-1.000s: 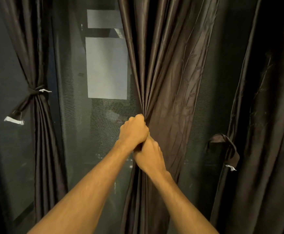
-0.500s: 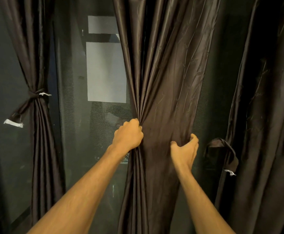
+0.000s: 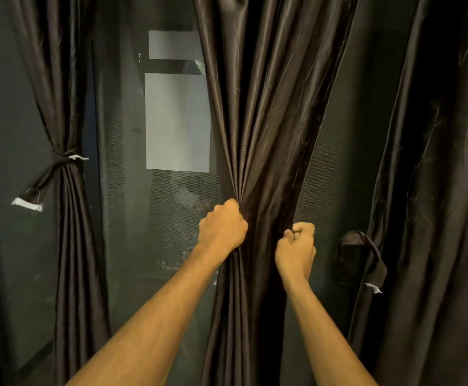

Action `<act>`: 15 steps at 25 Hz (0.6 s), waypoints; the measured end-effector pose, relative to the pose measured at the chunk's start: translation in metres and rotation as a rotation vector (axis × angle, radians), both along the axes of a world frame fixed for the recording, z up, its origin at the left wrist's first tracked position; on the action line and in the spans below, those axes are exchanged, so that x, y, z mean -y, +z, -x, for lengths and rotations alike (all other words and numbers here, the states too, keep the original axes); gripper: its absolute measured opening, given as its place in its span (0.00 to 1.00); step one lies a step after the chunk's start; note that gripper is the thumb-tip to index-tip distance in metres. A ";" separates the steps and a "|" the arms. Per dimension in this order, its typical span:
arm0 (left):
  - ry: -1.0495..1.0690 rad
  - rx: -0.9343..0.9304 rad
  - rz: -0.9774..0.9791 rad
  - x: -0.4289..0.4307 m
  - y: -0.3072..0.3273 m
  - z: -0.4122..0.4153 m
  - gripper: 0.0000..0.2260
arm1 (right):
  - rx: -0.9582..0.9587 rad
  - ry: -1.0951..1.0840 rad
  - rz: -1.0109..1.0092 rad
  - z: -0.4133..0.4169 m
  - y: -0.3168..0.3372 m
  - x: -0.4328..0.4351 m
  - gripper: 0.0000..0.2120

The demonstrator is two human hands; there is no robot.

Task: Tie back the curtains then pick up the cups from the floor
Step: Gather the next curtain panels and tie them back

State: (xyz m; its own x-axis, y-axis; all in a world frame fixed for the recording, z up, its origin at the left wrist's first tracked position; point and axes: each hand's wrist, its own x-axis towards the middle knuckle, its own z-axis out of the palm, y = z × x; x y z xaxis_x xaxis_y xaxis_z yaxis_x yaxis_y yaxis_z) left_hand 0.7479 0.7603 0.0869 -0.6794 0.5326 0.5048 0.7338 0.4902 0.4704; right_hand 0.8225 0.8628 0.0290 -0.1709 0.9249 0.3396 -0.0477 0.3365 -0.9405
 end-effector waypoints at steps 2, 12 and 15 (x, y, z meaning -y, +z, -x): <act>0.018 0.004 -0.001 -0.002 0.001 -0.005 0.03 | 0.029 0.036 -0.071 0.003 0.000 0.021 0.04; -0.034 0.077 -0.013 -0.002 0.005 -0.008 0.06 | 0.170 0.282 -0.329 0.024 -0.019 0.069 0.20; -0.069 0.176 -0.020 -0.001 0.009 -0.013 0.14 | 0.187 0.256 -0.344 0.025 -0.022 0.072 0.24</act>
State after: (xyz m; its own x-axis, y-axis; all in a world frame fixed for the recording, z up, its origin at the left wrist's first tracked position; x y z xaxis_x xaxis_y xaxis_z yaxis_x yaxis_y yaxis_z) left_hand 0.7606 0.7613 0.0955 -0.7202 0.5723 0.3922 0.6710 0.4310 0.6033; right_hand 0.7971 0.7907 0.0066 -0.4666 0.6843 0.5604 -0.0099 0.6295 -0.7769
